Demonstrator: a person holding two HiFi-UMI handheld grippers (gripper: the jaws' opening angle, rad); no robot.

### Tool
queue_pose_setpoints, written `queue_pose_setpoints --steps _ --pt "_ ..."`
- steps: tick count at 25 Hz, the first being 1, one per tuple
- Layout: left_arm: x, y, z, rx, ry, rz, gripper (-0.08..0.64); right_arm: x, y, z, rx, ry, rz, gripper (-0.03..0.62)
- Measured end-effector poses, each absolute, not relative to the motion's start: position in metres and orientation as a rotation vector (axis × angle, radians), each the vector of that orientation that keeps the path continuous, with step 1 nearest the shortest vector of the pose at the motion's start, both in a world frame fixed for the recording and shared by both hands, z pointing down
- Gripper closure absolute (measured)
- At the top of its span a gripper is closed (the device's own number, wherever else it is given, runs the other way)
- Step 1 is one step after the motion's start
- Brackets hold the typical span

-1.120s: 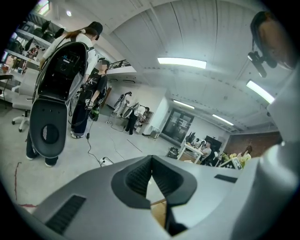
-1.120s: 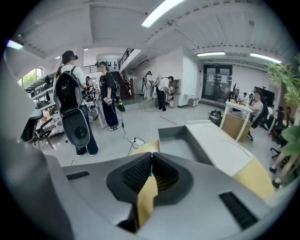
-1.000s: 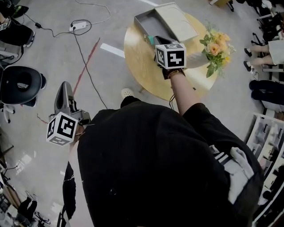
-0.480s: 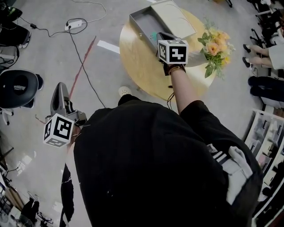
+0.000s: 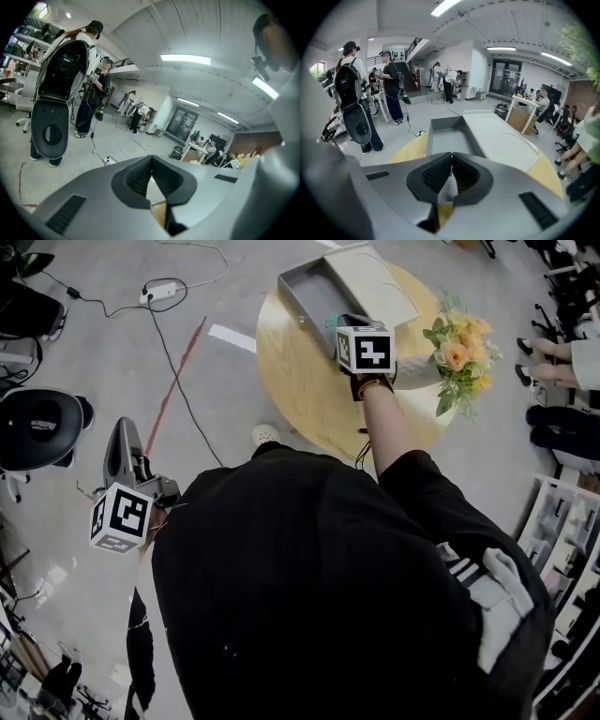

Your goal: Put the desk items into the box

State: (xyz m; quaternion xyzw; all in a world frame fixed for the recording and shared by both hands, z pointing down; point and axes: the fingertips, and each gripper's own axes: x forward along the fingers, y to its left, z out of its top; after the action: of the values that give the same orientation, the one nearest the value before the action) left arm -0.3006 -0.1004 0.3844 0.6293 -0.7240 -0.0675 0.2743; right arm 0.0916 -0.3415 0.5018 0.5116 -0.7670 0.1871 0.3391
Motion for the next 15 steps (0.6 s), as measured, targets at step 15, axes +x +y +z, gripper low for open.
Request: queue_pose_setpoints --steps 15 --pt "-0.305 -0.119 0.404 1.629 -1.941 -0.211 0.551 0.090 -0.364 0.525 1.196 -1.874 0.361 0.580"
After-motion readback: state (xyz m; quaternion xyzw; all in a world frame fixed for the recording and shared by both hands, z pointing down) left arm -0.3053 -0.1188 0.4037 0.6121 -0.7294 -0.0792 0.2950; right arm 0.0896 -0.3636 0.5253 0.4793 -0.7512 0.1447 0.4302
